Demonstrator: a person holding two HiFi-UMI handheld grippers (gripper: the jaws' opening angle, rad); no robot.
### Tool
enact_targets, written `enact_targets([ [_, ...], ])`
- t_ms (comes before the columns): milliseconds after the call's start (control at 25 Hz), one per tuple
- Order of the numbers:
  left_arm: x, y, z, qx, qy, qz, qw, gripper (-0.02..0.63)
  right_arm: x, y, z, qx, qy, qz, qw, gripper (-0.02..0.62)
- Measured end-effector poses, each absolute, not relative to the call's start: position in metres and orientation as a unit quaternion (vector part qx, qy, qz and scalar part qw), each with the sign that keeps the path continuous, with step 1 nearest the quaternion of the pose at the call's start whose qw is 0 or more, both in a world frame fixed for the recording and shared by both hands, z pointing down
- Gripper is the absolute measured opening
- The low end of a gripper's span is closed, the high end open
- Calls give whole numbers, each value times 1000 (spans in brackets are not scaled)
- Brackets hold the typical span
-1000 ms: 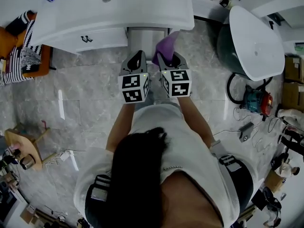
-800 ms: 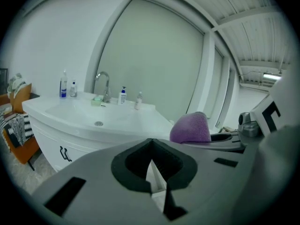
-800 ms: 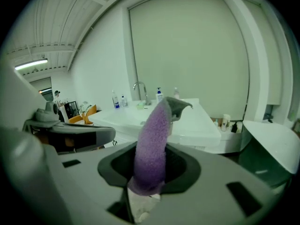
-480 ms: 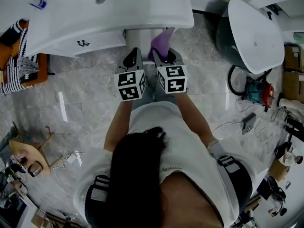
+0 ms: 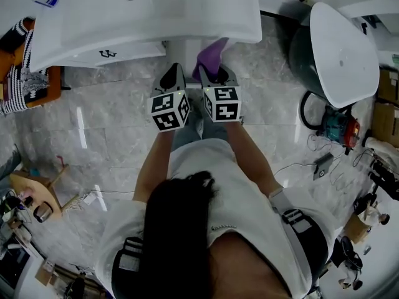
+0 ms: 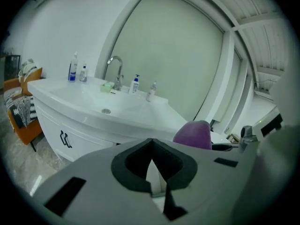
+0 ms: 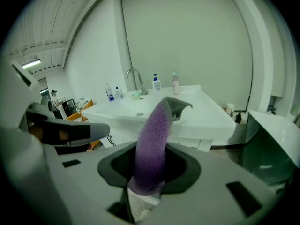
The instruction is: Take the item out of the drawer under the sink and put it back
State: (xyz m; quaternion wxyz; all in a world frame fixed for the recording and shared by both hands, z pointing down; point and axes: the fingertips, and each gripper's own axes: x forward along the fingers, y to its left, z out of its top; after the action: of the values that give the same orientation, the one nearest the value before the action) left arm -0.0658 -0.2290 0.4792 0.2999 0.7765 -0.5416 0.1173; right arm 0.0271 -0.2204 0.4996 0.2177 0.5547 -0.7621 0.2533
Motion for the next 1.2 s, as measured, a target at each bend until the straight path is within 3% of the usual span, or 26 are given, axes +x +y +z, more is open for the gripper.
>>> enact_targets([
  [1200,-63,-267,631,734,-550,174,359,3,16,-263,663,522,-743,337,248,133],
])
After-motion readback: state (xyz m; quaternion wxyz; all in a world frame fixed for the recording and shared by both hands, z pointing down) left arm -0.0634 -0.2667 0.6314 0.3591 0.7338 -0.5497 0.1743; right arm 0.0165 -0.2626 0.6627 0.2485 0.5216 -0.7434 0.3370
